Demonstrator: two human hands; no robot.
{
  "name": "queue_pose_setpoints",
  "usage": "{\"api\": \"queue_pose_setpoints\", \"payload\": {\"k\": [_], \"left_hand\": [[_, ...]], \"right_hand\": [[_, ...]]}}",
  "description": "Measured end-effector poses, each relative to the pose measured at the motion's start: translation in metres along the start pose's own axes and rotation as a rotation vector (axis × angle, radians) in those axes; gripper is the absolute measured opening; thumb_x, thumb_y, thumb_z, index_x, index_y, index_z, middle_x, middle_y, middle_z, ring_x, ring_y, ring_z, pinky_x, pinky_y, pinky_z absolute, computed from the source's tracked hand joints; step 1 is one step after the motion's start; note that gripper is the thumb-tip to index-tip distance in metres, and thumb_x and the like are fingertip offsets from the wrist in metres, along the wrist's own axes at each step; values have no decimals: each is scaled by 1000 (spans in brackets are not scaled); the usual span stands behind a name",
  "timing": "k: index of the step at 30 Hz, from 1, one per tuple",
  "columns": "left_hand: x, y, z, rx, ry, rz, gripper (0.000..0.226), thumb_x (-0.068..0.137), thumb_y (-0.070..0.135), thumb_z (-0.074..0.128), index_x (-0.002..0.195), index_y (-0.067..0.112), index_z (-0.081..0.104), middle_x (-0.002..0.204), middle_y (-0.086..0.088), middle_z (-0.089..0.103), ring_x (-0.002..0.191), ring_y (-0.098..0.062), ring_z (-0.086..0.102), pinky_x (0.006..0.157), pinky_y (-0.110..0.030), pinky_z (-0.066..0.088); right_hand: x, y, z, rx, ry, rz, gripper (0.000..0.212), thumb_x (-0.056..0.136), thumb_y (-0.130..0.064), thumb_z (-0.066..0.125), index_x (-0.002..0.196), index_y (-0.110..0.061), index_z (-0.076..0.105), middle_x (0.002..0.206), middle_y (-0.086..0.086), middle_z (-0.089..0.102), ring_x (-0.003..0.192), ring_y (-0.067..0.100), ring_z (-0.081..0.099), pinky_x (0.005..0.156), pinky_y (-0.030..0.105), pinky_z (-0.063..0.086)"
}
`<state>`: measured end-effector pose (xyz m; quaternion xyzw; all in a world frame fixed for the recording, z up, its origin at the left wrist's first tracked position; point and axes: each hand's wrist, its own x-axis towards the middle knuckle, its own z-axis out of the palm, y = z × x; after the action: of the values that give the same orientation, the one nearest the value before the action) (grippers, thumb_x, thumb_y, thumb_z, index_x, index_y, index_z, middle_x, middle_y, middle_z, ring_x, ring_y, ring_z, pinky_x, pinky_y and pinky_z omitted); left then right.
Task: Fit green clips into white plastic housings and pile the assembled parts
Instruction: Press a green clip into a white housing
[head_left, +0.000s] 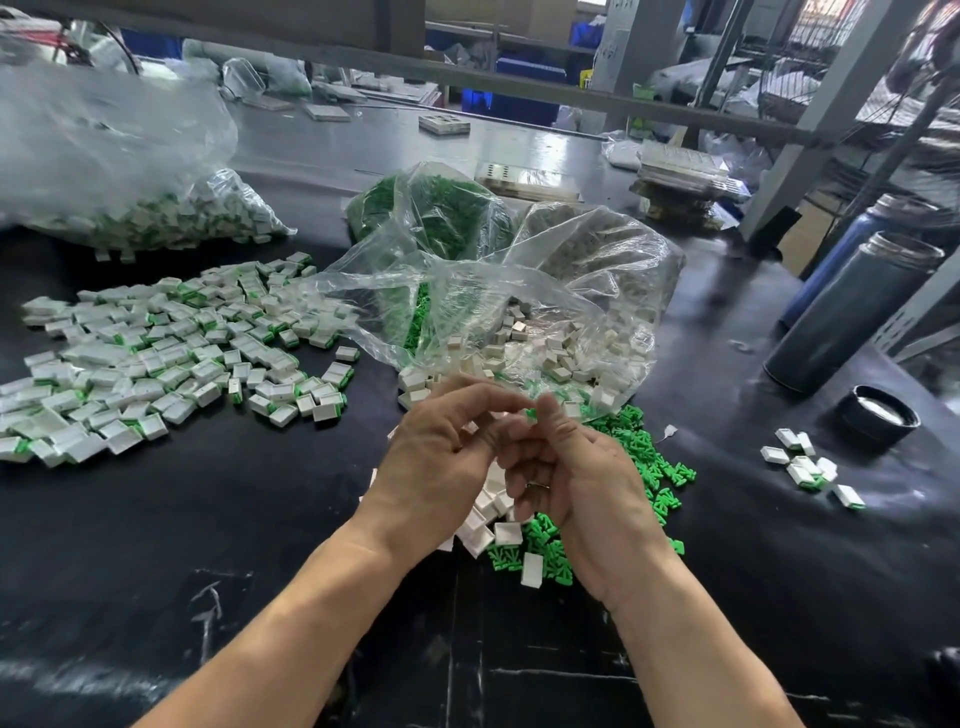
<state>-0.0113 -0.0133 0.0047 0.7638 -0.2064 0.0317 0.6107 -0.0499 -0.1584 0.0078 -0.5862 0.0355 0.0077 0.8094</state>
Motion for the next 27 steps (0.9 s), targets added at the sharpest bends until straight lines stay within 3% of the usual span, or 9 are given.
{"api": "queue_pose_setpoints", "payload": {"k": [5,9,17,21,24,27], "left_hand": [[-1,-1,1,31,45,-6,12,90,19,76,96,28,73,100,10,69,83,-8,66,75,-26,56],[1,0,3,-54,-1,-14,11,90,11,76,91,22,74,106,10,67,84,-13,67,79,-29,56],[-1,1,9,-147,-46,-3,7,92,11,74,93,18,75,108,3,68,92,-21,70,90,-46,56],[-1,-2,11,-138,-47,13,8,93,15,74,95,22,75,99,0,71,91,-23,69,87,-48,56],[-1,-4,14,-135,-35,11,11,92,16,75,95,27,75,96,1,73,92,-24,69,87,-50,56],[-1,-4,18,-175,-16,-7,9,89,24,73,94,31,74,94,1,74,90,-22,71,84,-49,59]], "right_hand": [[-1,1,3,-12,-29,2,45,98,-53,63,83,-14,78,78,14,65,60,21,58,47,29,49],[0,2,8,-98,-22,-24,55,95,-64,48,76,-21,76,74,16,63,56,24,55,46,34,44],[-2,3,11,-314,83,-111,60,100,-70,30,67,-44,74,60,9,42,48,14,34,40,25,24],[4,10,11,-384,158,-152,63,100,-63,30,74,-28,74,50,-11,38,46,8,32,48,28,26],[6,14,10,-481,224,-189,74,99,-65,28,77,-6,67,52,-11,45,50,8,40,55,35,32],[9,16,12,-603,320,-236,70,100,-61,25,78,-17,75,64,-6,65,64,10,62,65,37,49]]}}
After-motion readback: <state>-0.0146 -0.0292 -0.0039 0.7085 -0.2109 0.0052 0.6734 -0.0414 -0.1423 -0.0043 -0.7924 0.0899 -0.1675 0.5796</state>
